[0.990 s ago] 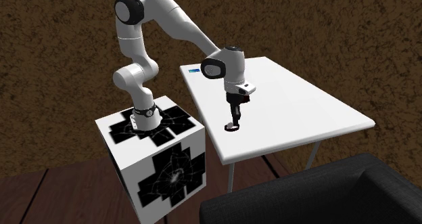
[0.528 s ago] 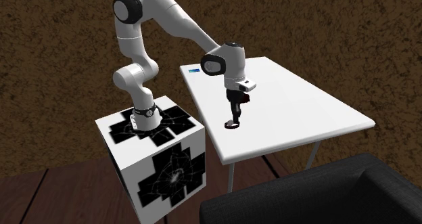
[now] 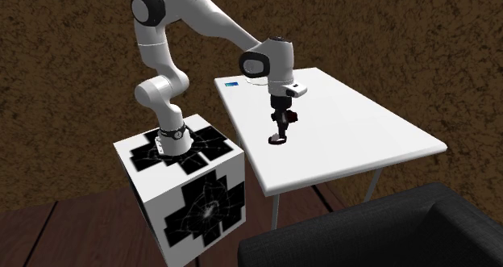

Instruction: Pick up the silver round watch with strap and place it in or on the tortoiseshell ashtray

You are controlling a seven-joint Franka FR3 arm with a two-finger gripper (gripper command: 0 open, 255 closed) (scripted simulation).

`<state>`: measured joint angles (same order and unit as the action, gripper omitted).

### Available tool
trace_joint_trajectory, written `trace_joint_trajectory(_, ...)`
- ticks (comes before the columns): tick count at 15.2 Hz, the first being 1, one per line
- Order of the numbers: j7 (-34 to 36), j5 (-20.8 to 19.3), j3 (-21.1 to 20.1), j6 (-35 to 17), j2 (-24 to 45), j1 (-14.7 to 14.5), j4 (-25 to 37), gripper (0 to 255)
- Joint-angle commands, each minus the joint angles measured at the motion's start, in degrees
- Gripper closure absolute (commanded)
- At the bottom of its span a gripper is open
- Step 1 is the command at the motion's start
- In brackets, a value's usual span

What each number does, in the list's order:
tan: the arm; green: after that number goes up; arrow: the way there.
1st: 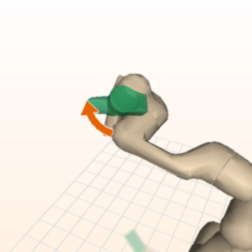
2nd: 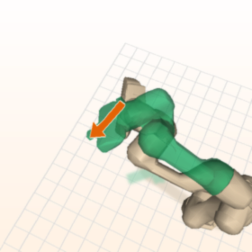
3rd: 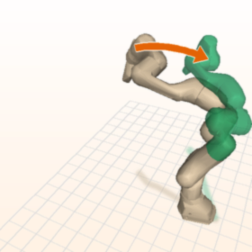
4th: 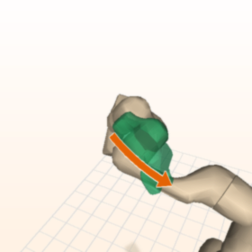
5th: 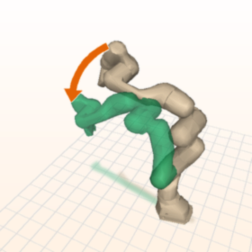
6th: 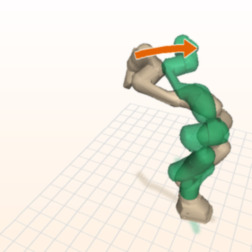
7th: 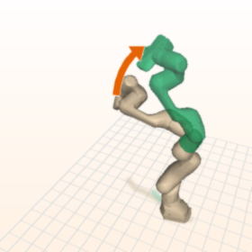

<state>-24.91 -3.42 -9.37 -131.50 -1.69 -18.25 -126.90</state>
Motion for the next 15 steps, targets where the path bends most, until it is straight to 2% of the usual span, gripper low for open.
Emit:
trace_joint_trajectory(1, -0.26, 0.24, 0.04, 1.46, -0.75, 0.02, 0.71, 255)
trace_joint_trajectory(12, -1.15, 1.11, 0.15, 9.29, -3.73, 0.00, 5.62, 255)
trace_joint_trajectory(15, 3.05, 1.03, -2.15, 9.86, -4.49, -1.89, 5.27, 255)
